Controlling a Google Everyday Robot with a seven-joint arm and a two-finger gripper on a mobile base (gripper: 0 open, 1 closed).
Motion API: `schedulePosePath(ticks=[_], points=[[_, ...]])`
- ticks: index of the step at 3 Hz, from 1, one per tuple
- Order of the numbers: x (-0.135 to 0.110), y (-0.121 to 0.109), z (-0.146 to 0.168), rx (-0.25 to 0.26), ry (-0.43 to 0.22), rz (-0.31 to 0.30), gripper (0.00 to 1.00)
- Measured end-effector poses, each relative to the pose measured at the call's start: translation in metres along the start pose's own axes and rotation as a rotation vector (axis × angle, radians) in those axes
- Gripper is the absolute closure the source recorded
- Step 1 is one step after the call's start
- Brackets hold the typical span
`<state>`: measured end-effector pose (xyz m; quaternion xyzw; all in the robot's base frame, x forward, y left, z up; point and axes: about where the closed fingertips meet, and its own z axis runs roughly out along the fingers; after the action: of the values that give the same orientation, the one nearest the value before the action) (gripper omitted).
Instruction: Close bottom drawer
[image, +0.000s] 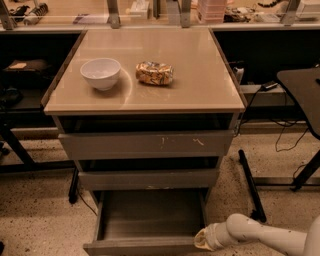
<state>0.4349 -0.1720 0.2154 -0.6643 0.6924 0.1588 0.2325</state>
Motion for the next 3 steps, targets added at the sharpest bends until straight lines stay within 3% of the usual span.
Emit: schedulePosePath(ticks=[2,3], points=[[-0.01,0.029,-0.027,0.01,-0.001,-0.028,1.0],[0.004,0.042,-0.012,-0.011,0.017,-0.005,1.0]])
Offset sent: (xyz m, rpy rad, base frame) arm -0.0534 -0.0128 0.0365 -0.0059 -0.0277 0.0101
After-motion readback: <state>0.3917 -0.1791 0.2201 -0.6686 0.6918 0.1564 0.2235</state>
